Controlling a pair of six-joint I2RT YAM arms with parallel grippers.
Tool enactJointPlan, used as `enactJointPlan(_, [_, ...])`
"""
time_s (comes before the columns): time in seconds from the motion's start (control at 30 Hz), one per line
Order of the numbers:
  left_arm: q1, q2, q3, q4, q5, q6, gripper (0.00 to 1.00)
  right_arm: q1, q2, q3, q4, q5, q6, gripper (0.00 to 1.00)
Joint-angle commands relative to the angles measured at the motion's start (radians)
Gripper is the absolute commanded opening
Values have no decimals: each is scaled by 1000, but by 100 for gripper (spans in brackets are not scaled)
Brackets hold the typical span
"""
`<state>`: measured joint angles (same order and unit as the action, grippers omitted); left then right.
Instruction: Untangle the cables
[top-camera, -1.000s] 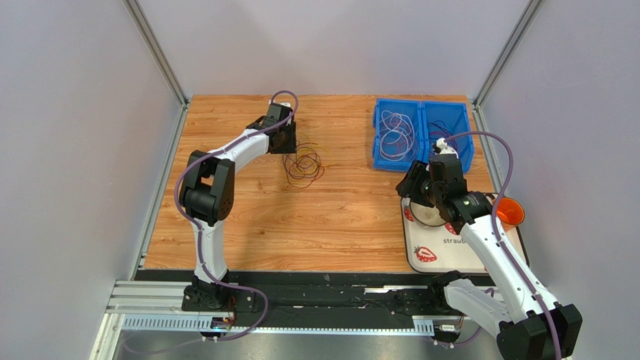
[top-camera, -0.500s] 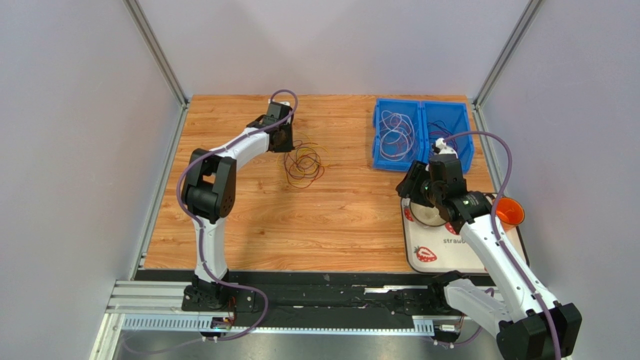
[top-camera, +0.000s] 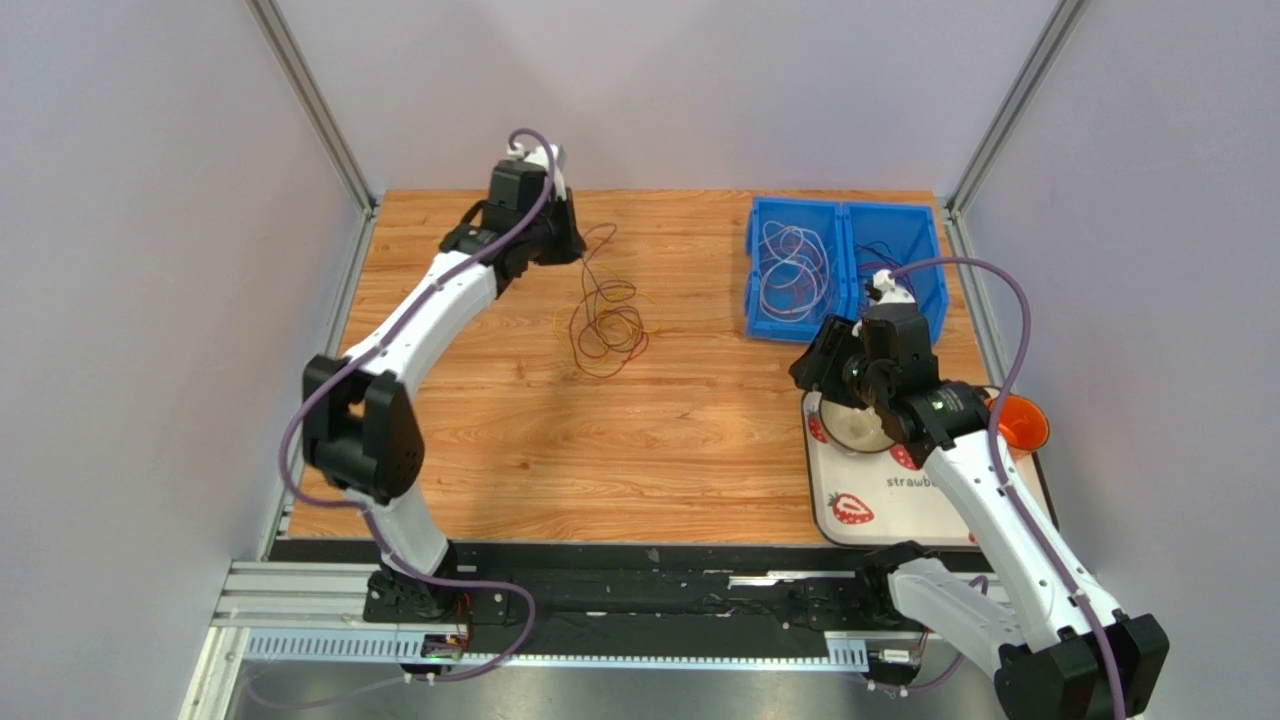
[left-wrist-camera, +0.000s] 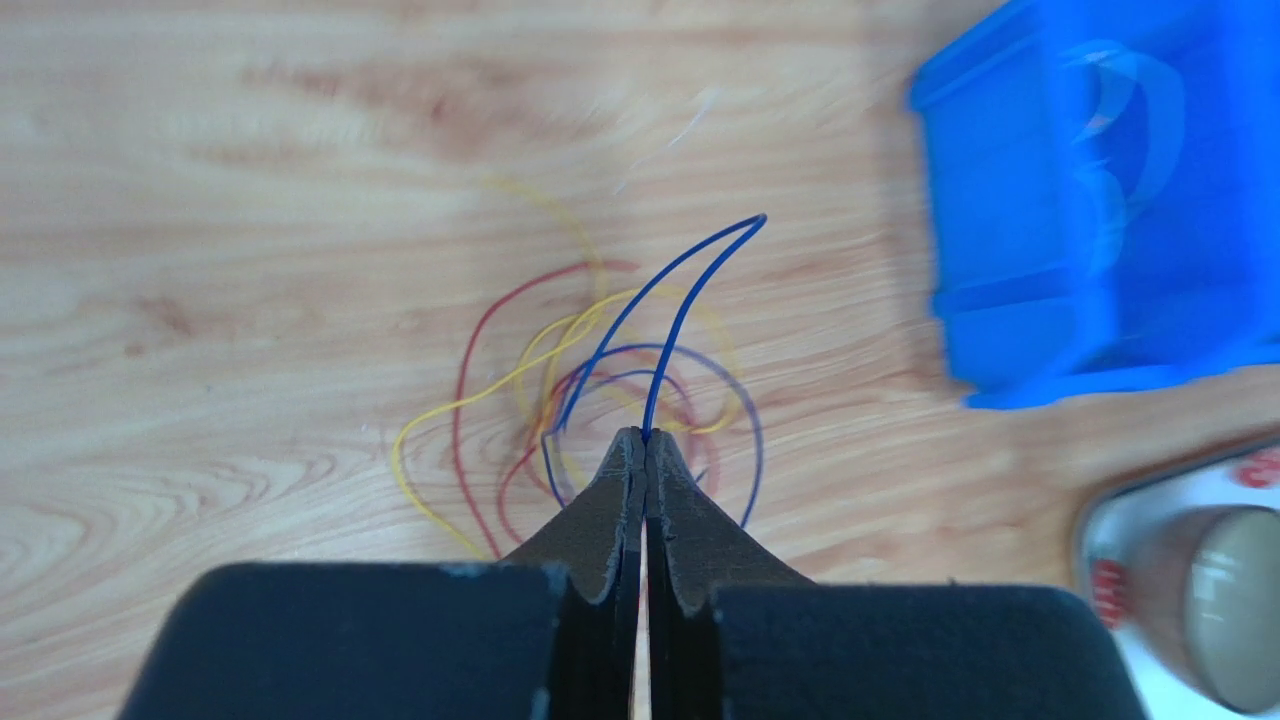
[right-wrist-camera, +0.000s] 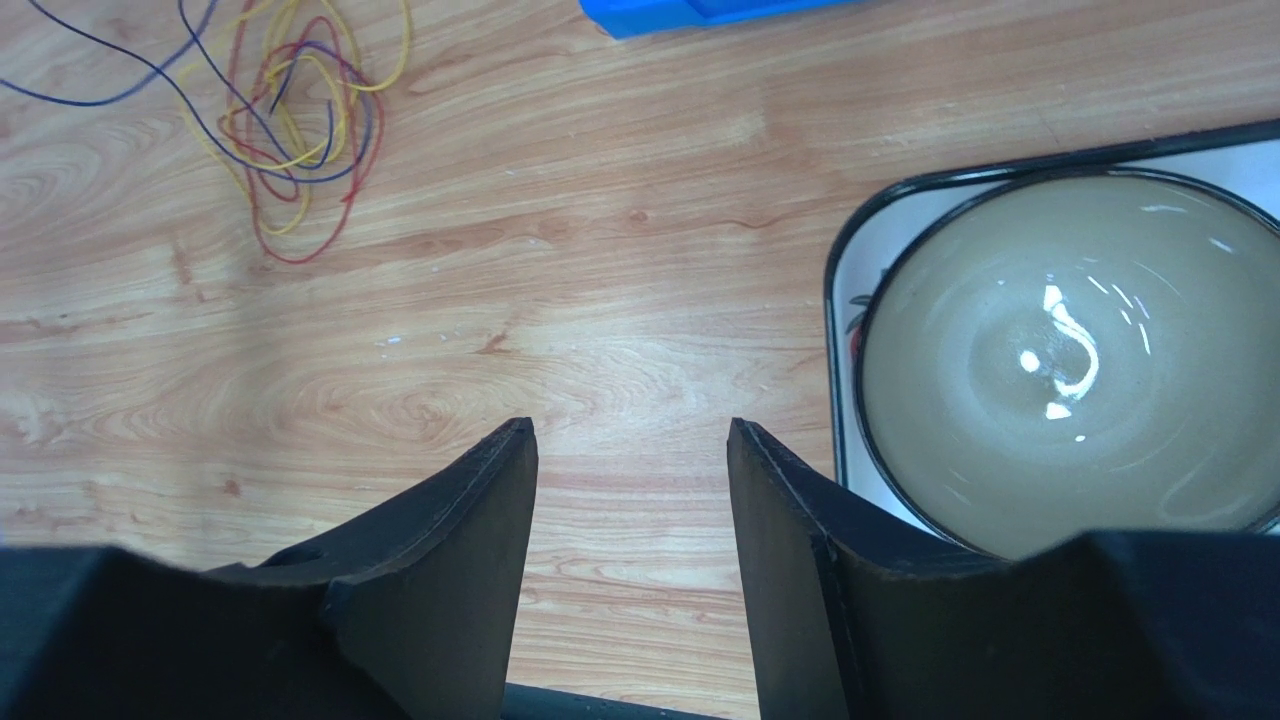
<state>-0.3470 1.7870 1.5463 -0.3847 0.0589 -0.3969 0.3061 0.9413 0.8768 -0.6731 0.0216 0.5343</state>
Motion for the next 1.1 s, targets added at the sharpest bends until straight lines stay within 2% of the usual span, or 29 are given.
enactJointPlan(0.0, [-33,-196,87,1,108,10,0,10,-45,68,18,-45,3,54])
enactJointPlan(0.2, [-127,-325,143,36,294,64,0,13,-97,106,1,-60,9,53])
enactJointPlan(0.33, [-167,-403,113,115,354,64,0,13,-134,145,-23,-48,1,54])
enactJointPlan(0.4, [-170,-438,91,188,432,40,0,13,-145,162,-32,-46,1,54])
enactJointPlan(0.63, [-185,-503,9,308,505,20,0,13,-202,179,-42,-32,7,54])
enactJointPlan(0.7, [-187,-520,-83,412,556,-38,0,13,-216,176,-39,-29,7,54])
enactJointPlan(0.8, [-195,-520,-236,454,546,-88,0,13,-231,153,-16,-46,19,54])
enactJointPlan(0.83, [-198,-521,-370,531,524,-105,0,13,-233,145,-11,-60,20,54])
enactJointPlan(0.93, [-202,-489,-597,697,507,-195,0,13,-228,90,21,-112,32,54])
enactJointPlan(1.07, [-253,-396,-712,785,524,-247,0,11,-216,44,49,-152,43,54])
